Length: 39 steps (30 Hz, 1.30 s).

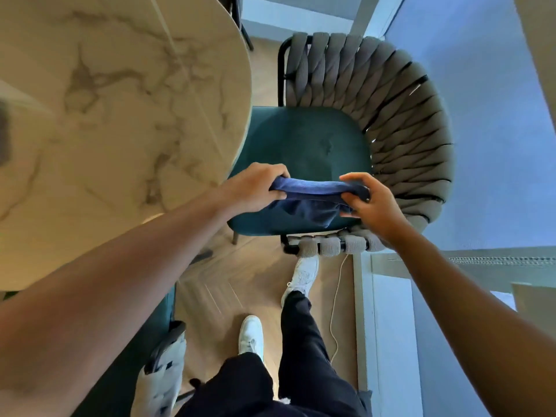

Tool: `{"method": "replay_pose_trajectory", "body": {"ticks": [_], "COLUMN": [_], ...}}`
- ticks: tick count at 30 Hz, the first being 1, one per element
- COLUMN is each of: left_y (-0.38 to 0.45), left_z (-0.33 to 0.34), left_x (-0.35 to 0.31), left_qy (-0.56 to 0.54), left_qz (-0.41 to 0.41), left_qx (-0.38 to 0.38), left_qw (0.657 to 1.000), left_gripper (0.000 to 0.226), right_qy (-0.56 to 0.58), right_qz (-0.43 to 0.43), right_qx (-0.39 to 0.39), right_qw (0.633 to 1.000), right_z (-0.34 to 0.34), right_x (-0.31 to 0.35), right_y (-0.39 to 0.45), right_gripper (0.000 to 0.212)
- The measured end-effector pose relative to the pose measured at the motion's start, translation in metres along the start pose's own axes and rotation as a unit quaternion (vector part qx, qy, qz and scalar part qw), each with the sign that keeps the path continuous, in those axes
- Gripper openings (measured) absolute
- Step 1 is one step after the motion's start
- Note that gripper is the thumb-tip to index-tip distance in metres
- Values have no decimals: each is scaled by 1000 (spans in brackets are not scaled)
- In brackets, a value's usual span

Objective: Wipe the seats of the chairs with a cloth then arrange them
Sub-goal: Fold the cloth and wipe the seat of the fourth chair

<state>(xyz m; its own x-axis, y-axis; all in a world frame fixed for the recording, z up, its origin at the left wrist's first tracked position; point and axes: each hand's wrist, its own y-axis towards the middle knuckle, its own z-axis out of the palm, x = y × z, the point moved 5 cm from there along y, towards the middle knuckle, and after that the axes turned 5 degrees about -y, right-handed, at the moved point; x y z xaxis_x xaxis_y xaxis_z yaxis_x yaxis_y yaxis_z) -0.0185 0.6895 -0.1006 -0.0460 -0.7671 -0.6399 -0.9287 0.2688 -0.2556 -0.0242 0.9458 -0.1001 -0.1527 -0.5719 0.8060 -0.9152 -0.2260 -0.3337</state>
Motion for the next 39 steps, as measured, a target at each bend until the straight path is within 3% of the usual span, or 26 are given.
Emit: {"method": "replay_pose_trajectory", "body": {"ticks": [4, 10, 15, 20, 22, 25, 28, 30, 33, 39], "left_y": [74, 167, 223, 273, 285, 287, 280, 273, 263, 242], "left_z": [29, 82, 114, 134, 142, 146, 147, 149, 151, 152], "left_x": [8, 18, 9, -21, -16, 14, 52, 75, 97, 121], "left_qy": [-20, 33, 161, 106, 94, 78, 57, 58, 27, -65], "left_qz": [-18, -26, 110, 220, 240, 182, 93, 52, 12, -65], "left_qx": [18, 50, 44, 43, 66, 89, 42, -4, -57, -137], "left_qw": [999, 998, 980, 969, 964, 976, 993, 997, 998, 986], "left_gripper": [18, 21, 29, 38, 47, 54, 43, 38, 33, 25], "right_qy": [-77, -201, -277, -364, -388, -388, -368, -372, -377, -311], "right_qz": [41, 79, 84, 132, 140, 156, 106, 86, 73, 68], "right_qx": [-6, 63, 65, -5, 11, 55, 1, 25, 17, -122], "right_qw": [996, 974, 955, 922, 911, 907, 924, 924, 923, 940], "right_z": [-16, -21, -12, -15, -3, 12, 15, 29, 55, 86], "right_x": [-38, -94, -124, -129, -134, -154, -177, -199, -225, -228], "right_y": [56, 101, 114, 114, 116, 136, 176, 197, 211, 224], "right_gripper": [25, 16, 22, 29, 33, 51, 71, 83, 81, 59]}}
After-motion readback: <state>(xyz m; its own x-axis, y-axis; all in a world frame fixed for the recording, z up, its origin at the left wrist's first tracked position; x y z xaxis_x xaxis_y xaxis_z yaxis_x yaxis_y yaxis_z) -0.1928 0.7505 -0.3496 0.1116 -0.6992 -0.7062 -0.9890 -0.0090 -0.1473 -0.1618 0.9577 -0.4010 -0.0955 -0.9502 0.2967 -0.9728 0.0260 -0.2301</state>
